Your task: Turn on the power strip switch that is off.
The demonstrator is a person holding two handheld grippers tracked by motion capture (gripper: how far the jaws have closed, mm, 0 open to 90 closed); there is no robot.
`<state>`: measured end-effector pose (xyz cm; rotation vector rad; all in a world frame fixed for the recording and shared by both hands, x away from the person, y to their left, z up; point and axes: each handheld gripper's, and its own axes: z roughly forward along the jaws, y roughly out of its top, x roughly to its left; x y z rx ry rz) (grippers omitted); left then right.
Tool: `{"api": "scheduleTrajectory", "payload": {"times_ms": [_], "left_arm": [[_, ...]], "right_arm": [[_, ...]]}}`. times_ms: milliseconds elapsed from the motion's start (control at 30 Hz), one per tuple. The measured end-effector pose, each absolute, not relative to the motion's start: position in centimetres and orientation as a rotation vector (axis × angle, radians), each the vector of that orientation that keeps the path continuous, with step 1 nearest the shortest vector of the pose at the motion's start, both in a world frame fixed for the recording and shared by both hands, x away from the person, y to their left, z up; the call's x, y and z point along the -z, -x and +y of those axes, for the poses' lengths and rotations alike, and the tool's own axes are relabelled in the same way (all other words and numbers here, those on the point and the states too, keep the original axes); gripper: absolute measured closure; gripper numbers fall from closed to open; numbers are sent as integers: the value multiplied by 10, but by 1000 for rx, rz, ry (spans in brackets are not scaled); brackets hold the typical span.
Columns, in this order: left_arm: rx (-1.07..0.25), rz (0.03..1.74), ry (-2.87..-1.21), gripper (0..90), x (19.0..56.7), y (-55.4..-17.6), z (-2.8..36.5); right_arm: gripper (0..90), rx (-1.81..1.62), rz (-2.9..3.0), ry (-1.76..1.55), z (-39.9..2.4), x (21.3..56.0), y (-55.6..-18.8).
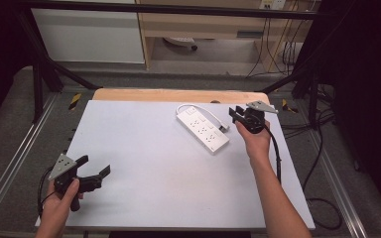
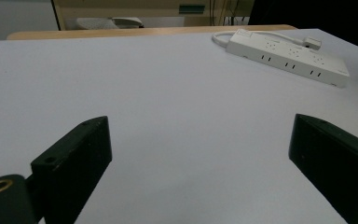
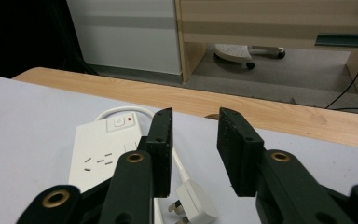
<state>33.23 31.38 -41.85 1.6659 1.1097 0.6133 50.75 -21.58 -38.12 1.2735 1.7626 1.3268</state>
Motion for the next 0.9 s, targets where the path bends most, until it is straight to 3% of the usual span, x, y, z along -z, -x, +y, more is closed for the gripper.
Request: {"api": "scheduleTrajectory", "payload": {"times_ms": [533, 900], "left_arm": [[-610, 1115, -1664, 58, 419, -333, 314], [-619, 1110, -1665, 59, 418, -332, 315]], "right_arm": [[817, -1313, 1797, -1267, -204, 399, -520], [865, -1307, 1823, -1252, -195, 407, -523]]}}
